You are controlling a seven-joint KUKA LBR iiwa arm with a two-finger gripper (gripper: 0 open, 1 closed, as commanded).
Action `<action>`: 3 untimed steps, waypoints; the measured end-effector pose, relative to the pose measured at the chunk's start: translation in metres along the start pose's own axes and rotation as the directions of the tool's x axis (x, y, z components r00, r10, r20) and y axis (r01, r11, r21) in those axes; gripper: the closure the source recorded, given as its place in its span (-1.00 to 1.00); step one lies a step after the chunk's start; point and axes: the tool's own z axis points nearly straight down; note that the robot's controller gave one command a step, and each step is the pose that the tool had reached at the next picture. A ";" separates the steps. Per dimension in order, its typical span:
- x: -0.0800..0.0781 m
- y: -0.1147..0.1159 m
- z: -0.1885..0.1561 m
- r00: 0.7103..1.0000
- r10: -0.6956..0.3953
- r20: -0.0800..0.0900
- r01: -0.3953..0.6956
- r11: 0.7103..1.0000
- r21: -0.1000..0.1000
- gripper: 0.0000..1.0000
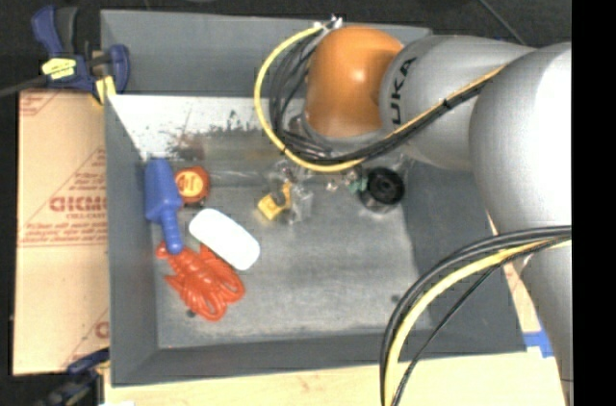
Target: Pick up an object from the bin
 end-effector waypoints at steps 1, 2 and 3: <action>0.000 0.000 0.000 1.000 0.000 0.000 0.000 1.000 0.000 1.00; -0.003 -0.002 -0.048 1.000 0.001 -0.003 -0.001 1.000 0.004 1.00; -0.002 -0.002 -0.008 1.000 0.003 -0.003 -0.003 1.000 0.002 1.00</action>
Offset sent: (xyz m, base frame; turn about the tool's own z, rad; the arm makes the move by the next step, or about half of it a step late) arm 0.0001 -0.0001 0.0446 0.0000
